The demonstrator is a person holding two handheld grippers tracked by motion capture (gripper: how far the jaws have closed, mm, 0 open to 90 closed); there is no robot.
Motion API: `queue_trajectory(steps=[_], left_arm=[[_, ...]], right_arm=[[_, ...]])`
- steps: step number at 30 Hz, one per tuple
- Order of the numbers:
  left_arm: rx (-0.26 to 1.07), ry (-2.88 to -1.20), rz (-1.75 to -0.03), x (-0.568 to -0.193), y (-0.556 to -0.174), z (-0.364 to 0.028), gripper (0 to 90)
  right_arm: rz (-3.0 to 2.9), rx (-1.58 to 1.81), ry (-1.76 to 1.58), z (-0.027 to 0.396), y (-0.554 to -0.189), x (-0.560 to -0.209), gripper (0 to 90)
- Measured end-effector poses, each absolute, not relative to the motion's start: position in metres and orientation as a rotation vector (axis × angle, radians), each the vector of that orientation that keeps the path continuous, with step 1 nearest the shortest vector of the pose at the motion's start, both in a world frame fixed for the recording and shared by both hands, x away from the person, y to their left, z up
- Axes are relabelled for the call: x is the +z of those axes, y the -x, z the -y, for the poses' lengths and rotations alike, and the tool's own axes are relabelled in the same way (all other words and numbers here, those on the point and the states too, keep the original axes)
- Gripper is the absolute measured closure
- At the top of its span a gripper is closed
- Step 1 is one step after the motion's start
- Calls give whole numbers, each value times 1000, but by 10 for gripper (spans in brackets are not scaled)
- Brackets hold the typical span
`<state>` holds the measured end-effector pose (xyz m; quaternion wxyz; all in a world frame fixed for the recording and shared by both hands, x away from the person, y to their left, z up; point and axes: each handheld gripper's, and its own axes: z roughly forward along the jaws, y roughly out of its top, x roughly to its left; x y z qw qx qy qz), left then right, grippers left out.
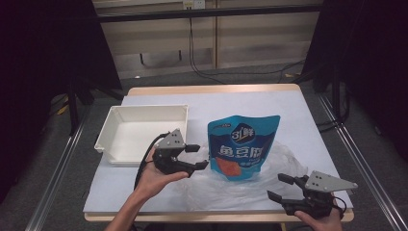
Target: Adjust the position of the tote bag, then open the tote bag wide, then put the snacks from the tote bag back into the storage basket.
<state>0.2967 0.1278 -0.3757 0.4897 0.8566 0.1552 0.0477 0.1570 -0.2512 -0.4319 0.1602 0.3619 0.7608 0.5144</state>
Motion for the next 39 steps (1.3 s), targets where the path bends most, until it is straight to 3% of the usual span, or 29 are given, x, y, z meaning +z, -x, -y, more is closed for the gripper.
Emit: queue_trajectory(steps=[6, 18, 21, 28, 39], left_arm=[[159, -2037, -378, -356, -303, -132, 323], [175, -2051, -352, -328, -320, -129, 350], [160, -2088, -308, -323, -321, -122, 406], [165, -2130, -271, -308, -325, -111, 406], [145, -2176, -243, -294, -339, -98, 495]], right_arm=[[-2205, 1412, -1049, 247, -151, -441, 246], [-2213, 1405, -1040, 247, -155, -443, 245], [-2217, 1406, -1044, 247, -157, -444, 250], [-2230, 1411, -1031, 245, -159, -444, 264], [-2247, 1404, -1032, 244, -159, -445, 271]])
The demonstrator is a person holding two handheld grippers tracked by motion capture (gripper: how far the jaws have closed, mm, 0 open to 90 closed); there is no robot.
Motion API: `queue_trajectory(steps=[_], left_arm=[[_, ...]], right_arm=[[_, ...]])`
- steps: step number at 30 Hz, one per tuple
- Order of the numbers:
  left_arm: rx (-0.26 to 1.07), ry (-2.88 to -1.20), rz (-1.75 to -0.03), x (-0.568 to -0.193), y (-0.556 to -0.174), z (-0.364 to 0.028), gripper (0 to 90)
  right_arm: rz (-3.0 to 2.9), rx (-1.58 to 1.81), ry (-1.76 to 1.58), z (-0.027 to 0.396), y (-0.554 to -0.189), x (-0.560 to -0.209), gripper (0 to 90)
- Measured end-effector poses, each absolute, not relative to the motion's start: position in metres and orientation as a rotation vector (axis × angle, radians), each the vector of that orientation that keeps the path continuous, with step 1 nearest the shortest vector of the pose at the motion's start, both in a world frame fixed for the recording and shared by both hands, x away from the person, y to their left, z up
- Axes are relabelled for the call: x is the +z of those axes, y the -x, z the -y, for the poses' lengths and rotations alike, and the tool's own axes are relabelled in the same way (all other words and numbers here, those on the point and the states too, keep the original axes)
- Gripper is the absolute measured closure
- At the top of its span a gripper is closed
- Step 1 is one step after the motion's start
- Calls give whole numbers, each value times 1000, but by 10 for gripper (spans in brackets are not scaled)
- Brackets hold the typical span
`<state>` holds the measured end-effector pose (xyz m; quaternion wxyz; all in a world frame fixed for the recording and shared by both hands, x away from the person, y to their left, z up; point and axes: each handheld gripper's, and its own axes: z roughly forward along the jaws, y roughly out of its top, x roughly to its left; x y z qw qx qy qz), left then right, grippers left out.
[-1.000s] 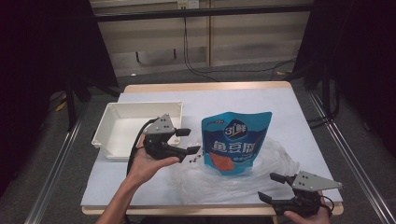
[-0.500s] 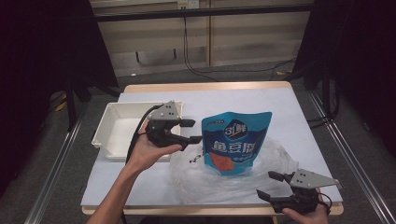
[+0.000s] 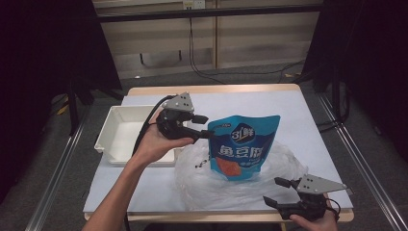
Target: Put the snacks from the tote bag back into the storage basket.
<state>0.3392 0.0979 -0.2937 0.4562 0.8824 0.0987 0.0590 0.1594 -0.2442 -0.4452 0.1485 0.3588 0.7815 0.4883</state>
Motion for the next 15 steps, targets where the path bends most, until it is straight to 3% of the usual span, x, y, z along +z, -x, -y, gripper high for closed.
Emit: queue_trajectory(steps=[5, 15], left_arm=[[129, -2208, -209, -287, -342, -89, 475], [74, -2260, -129, -272, -339, -68, 650]], right_arm=[[-2246, 1403, -1038, 244, -162, -446, 271], [-2243, 1407, -1035, 244, -162, -446, 269]])
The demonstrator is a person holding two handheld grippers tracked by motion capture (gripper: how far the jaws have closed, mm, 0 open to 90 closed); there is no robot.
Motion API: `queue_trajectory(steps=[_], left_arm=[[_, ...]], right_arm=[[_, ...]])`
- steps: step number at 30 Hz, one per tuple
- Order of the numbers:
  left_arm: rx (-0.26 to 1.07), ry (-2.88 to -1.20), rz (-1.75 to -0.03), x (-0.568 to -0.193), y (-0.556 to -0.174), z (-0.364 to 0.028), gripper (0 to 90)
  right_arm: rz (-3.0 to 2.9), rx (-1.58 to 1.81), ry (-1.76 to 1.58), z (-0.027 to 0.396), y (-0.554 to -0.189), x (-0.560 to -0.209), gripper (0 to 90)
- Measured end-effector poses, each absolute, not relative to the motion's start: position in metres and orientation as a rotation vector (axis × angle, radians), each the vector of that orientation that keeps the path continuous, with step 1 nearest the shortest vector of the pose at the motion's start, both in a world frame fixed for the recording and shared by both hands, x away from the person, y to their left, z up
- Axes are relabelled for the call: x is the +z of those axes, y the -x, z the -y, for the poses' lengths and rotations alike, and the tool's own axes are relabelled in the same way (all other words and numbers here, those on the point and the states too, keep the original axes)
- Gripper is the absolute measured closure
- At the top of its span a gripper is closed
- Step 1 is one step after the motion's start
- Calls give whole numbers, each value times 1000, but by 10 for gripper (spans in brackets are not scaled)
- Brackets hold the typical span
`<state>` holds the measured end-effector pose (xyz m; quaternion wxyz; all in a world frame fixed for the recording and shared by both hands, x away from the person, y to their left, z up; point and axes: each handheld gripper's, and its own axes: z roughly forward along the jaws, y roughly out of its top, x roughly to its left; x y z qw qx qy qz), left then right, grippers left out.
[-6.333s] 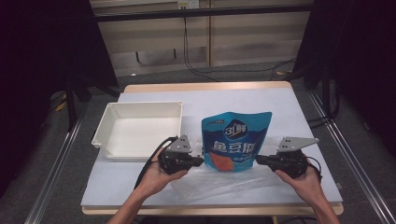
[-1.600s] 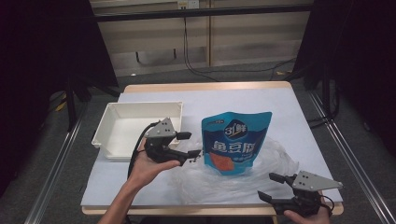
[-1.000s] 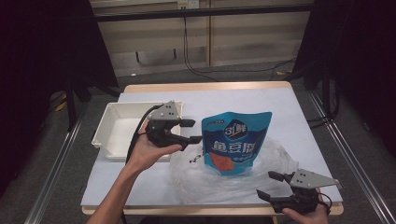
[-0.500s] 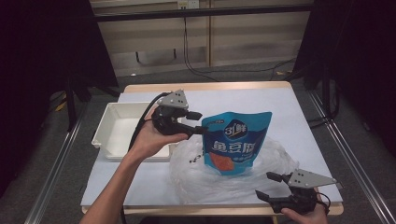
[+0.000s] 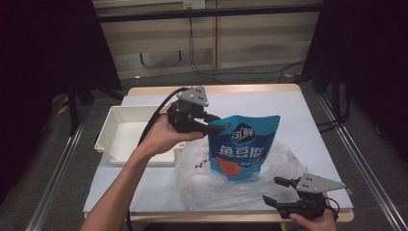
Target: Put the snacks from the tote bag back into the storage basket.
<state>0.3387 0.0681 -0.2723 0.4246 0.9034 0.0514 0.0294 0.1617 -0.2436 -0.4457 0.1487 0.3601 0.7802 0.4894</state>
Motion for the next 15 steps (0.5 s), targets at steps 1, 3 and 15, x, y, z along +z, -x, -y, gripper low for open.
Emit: queue_trajectory(steps=[1, 3, 15], left_arm=[[69, -2266, -121, -272, -339, -66, 666], [57, -2296, -109, -273, -339, -59, 671], [7, -2386, -111, -281, -347, -44, 825]], right_arm=[[-2242, 1409, -1031, 244, -162, -446, 269], [-2245, 1404, -1034, 245, -162, -446, 267], [-2246, 1402, -1032, 245, -161, -447, 266]])
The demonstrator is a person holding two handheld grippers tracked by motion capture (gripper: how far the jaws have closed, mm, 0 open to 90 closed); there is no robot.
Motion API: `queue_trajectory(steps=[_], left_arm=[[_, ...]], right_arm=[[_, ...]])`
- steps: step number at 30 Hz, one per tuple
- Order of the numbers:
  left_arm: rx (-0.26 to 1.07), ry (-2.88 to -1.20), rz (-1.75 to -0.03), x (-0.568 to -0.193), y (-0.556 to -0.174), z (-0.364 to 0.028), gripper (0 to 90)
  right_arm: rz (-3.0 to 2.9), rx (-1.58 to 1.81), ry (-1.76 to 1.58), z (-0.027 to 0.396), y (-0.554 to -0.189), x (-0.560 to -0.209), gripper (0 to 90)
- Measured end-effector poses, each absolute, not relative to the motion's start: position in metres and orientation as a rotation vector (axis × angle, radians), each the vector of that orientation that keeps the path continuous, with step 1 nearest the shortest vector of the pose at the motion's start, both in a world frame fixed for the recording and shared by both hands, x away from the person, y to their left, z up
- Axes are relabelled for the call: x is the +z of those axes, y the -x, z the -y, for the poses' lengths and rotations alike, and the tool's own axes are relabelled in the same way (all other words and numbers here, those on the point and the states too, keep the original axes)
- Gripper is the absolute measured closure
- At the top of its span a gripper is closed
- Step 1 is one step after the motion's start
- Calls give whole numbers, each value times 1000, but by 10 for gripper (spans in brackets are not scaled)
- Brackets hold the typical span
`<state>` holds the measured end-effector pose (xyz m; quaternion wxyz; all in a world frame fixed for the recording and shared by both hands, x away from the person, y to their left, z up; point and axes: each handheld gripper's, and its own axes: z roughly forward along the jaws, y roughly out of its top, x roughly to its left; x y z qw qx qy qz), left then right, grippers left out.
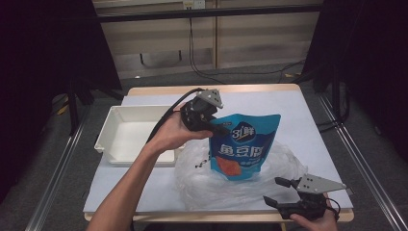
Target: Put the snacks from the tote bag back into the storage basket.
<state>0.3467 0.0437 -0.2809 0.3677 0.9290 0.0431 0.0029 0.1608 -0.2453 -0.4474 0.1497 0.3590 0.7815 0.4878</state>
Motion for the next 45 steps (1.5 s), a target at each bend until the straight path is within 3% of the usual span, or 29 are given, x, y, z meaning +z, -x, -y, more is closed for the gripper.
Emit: queue_trajectory(steps=[11, 14, 22, 30, 45], left_arm=[[-52, -2402, -120, -288, -350, -35, 704], [-60, -2418, -109, -290, -350, -32, 705], [-109, -2428, -124, -292, -353, -31, 771], [-138, -2458, -115, -293, -353, -29, 900], [-147, -2479, -102, -288, -355, -20, 900]], right_arm=[[-2257, 1398, -1031, 244, -162, -449, 264], [-2254, 1399, -1033, 244, -162, -449, 261], [-2265, 1394, -1032, 244, -161, -450, 255], [-2258, 1397, -1029, 244, -161, -450, 249], [-2258, 1387, -1027, 243, -160, -451, 248]])
